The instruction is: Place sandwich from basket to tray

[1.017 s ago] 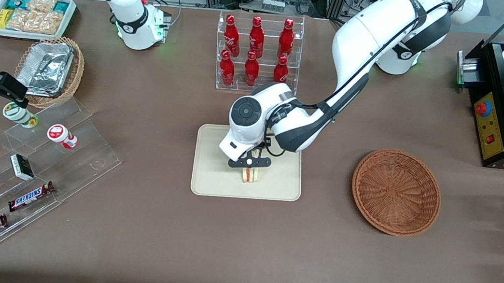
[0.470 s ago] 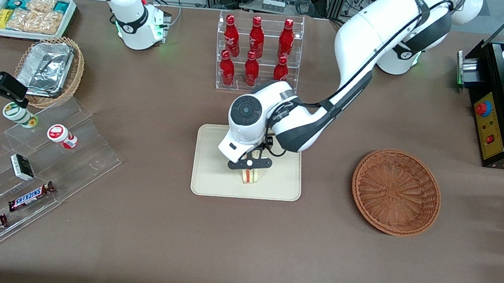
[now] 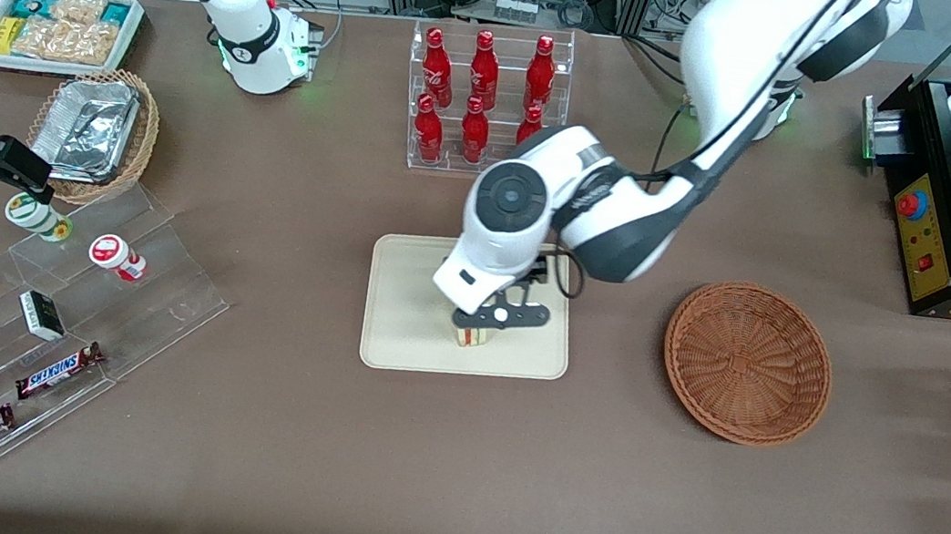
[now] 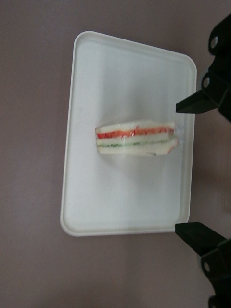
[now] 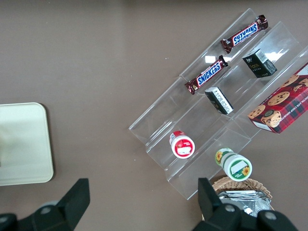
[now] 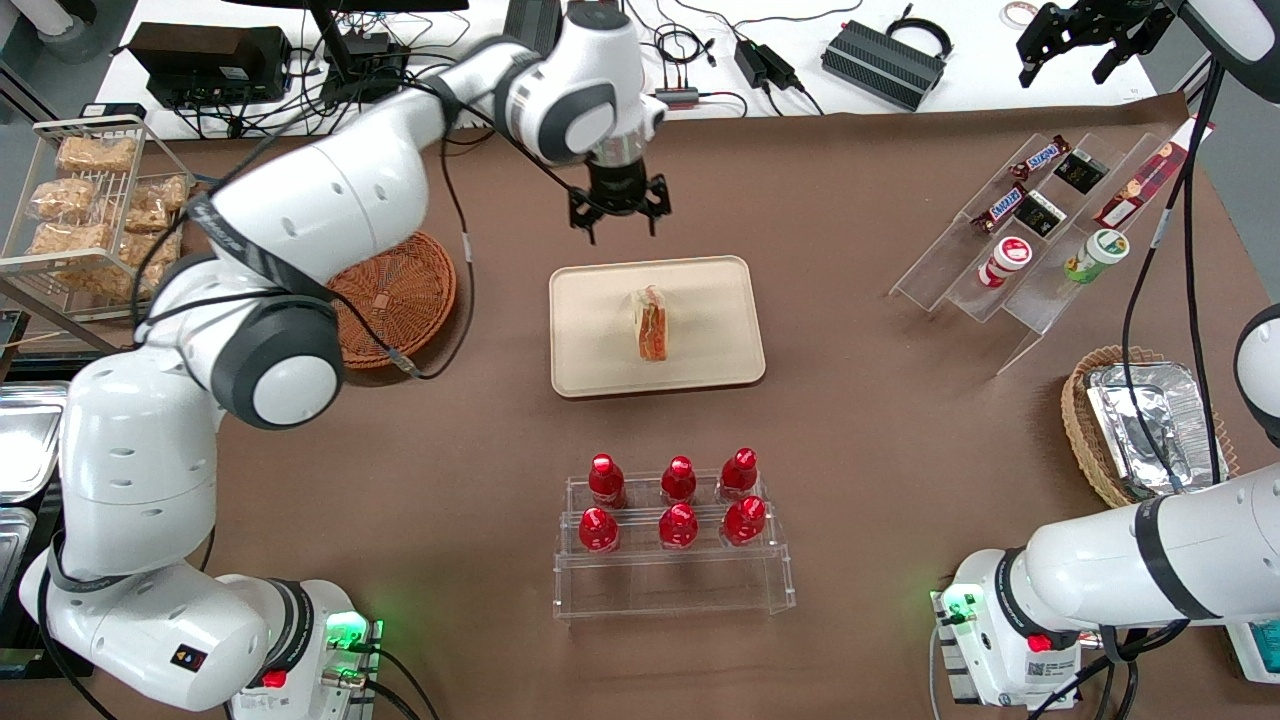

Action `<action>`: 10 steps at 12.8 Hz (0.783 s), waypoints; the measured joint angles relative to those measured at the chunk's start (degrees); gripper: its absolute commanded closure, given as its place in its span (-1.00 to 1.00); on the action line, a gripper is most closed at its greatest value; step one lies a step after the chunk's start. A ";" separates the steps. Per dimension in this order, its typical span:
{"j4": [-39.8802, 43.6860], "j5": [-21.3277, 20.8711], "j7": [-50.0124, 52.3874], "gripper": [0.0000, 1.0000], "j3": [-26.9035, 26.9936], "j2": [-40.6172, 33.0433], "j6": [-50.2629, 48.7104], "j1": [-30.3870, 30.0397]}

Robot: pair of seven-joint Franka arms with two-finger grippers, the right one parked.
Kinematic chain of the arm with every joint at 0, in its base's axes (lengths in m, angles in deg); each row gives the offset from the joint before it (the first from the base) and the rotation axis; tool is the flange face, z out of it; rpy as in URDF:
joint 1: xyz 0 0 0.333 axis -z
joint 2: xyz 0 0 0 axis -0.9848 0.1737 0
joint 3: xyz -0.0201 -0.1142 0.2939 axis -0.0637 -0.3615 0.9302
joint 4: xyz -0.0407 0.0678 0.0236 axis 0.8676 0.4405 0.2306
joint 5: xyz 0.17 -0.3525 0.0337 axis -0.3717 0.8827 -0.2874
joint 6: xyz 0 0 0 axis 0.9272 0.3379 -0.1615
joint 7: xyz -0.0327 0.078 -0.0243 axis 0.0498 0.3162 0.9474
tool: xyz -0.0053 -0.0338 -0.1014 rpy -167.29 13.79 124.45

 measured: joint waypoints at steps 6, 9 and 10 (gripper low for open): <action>-4.71 1.02 -15.35 -1.00 0.32 -7.65 -9.51 -11.27; -11.32 2.58 -22.90 -1.00 0.31 -13.13 -9.28 -17.56; -13.38 2.71 -25.14 -1.00 0.32 -15.09 -9.28 -19.45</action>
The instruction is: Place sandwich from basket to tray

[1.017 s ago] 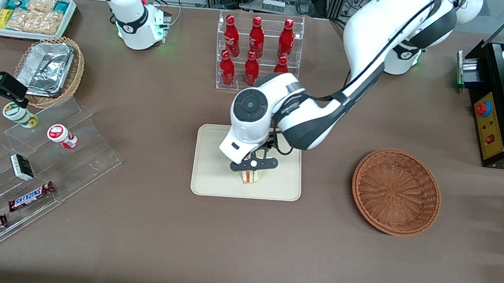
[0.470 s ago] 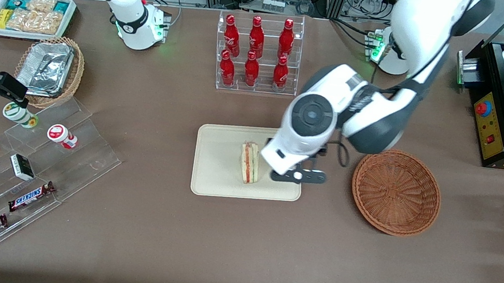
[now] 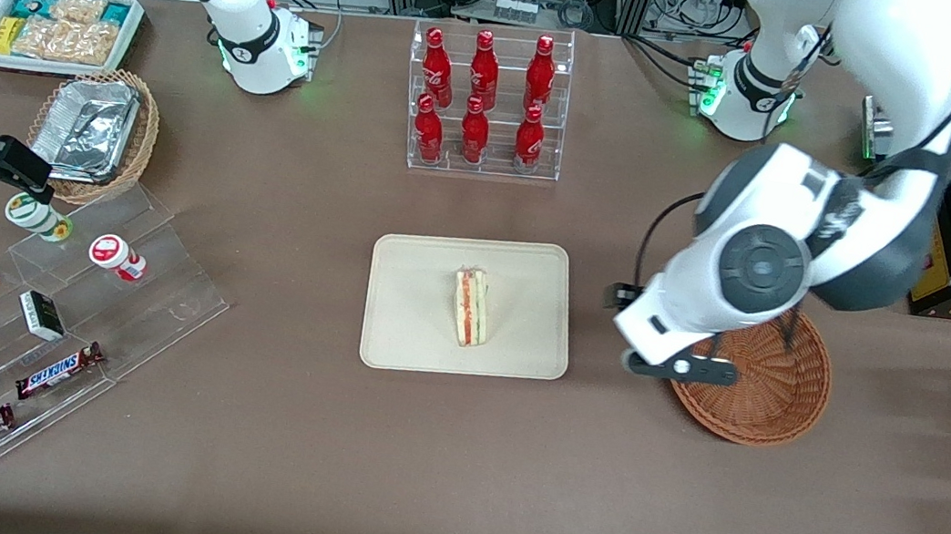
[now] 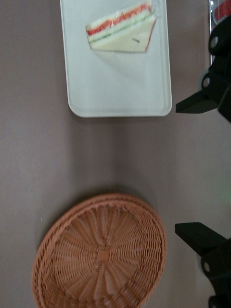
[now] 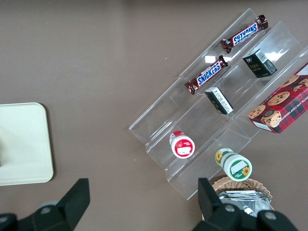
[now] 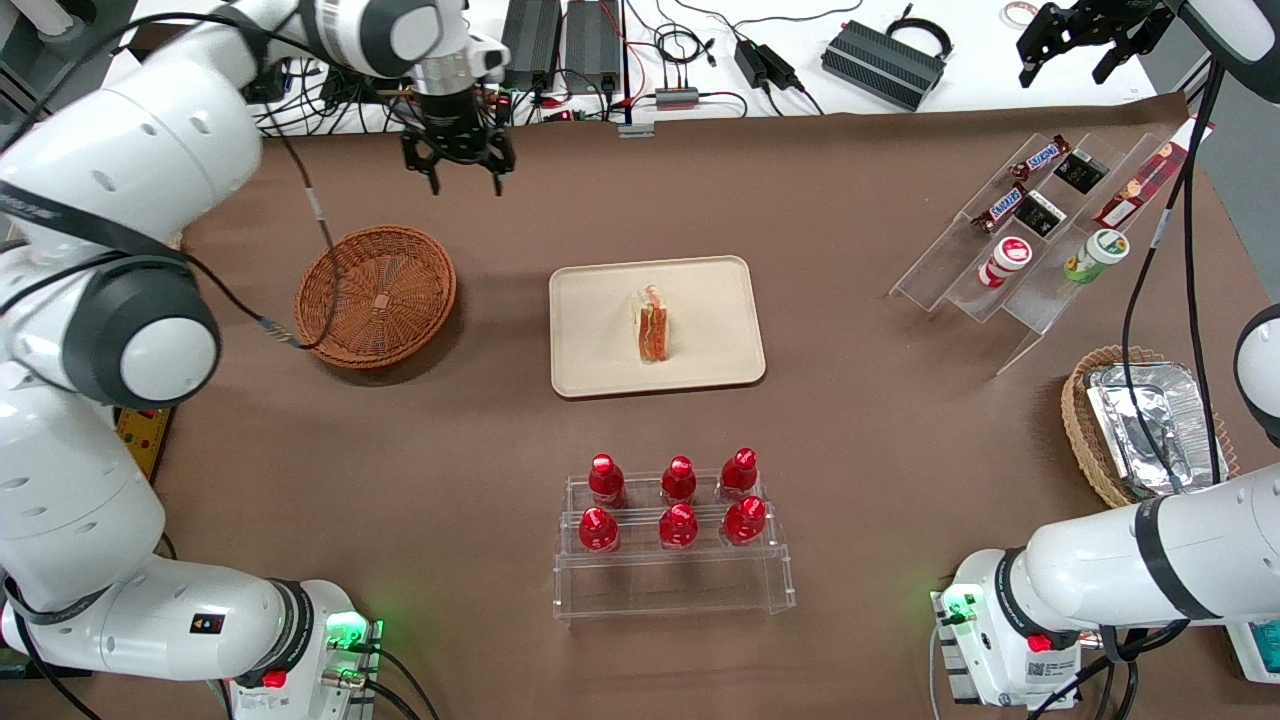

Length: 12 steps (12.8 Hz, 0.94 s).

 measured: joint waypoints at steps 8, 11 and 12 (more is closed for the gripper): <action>-15.23 2.78 -16.82 -1.00 5.80 -17.56 -1.82 -7.44; -15.93 3.75 -24.26 -1.00 12.01 -22.24 -7.04 -6.79; -15.95 3.85 -25.84 -1.00 13.85 -23.39 -8.36 -6.66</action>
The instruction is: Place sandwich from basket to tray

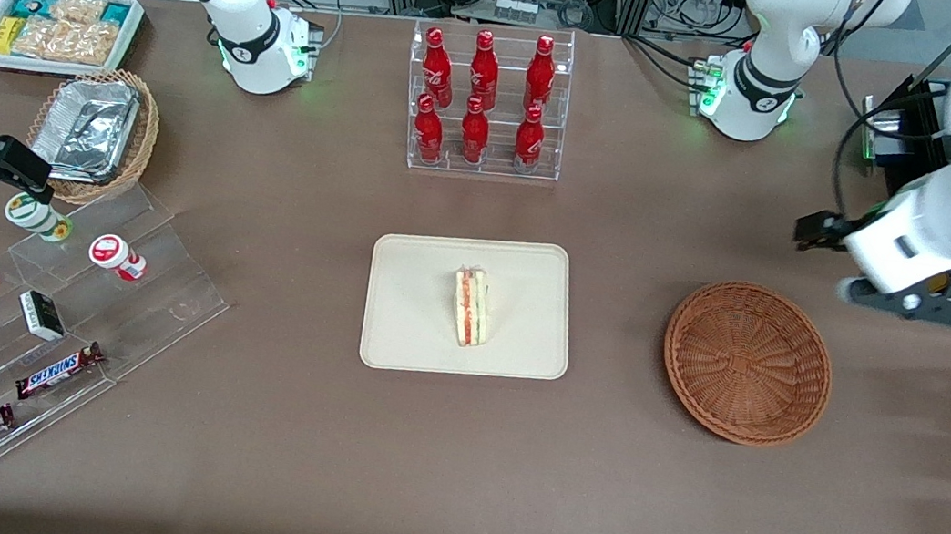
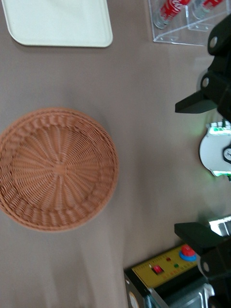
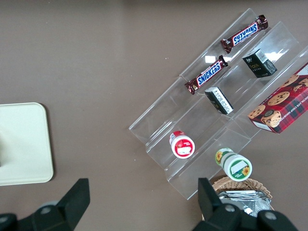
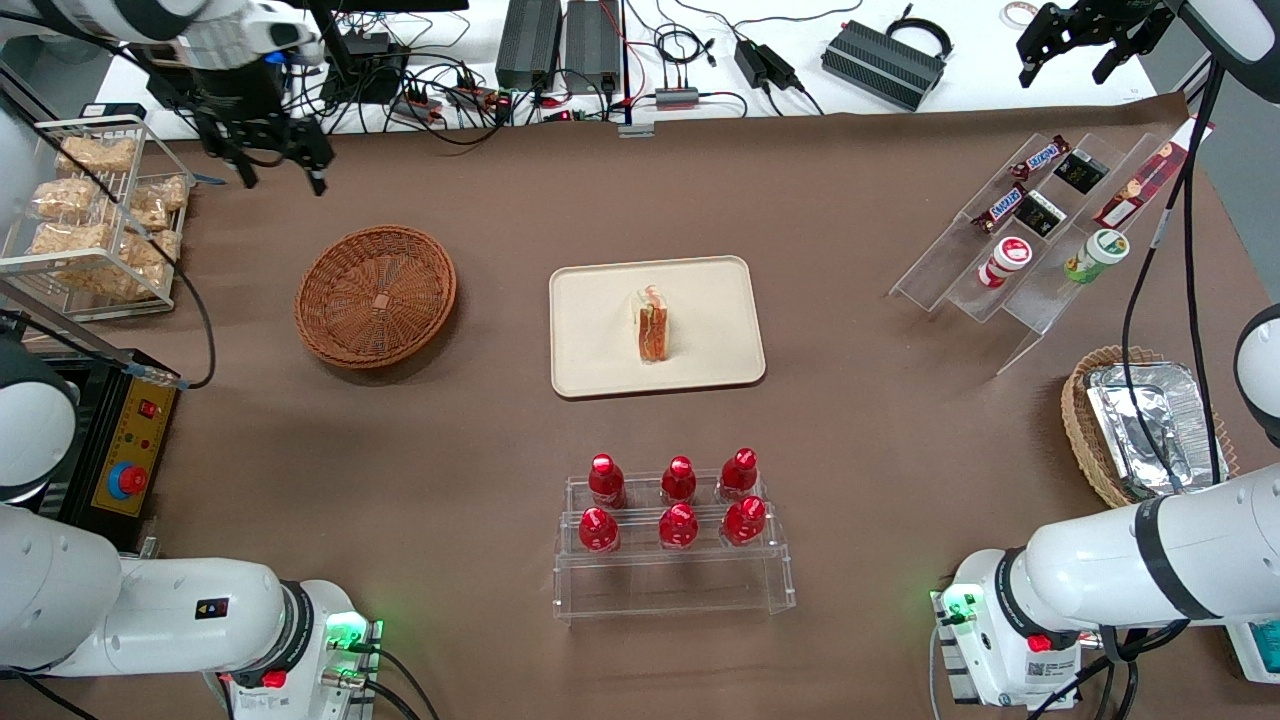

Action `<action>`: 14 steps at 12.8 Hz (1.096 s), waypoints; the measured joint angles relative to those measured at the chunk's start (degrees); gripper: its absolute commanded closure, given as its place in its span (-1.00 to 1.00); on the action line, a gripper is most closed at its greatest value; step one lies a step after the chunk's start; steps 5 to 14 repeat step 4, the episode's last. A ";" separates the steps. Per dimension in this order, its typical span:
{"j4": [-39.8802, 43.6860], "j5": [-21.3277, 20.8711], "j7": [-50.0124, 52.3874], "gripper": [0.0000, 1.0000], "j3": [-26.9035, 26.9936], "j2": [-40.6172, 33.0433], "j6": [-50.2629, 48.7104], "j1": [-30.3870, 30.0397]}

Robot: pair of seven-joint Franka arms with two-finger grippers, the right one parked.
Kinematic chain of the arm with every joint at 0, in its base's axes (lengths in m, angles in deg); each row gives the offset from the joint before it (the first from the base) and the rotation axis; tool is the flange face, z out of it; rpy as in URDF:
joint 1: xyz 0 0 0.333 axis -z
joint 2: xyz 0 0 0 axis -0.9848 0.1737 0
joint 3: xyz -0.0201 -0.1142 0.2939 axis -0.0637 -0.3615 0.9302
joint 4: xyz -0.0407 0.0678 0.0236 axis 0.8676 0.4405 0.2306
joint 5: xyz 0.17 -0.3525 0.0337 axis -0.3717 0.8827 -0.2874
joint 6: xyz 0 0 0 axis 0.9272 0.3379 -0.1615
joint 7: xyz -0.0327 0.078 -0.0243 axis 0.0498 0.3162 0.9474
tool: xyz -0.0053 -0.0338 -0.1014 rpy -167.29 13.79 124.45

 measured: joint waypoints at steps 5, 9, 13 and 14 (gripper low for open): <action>0.54 0.17 -1.40 -1.00 6.08 -3.54 -3.61 1.62; 0.54 0.17 -1.40 -1.00 6.08 -3.54 -3.61 1.62; 0.54 0.17 -1.40 -1.00 6.08 -3.54 -3.61 1.62; 0.54 0.17 -1.40 -1.00 6.08 -3.54 -3.61 1.62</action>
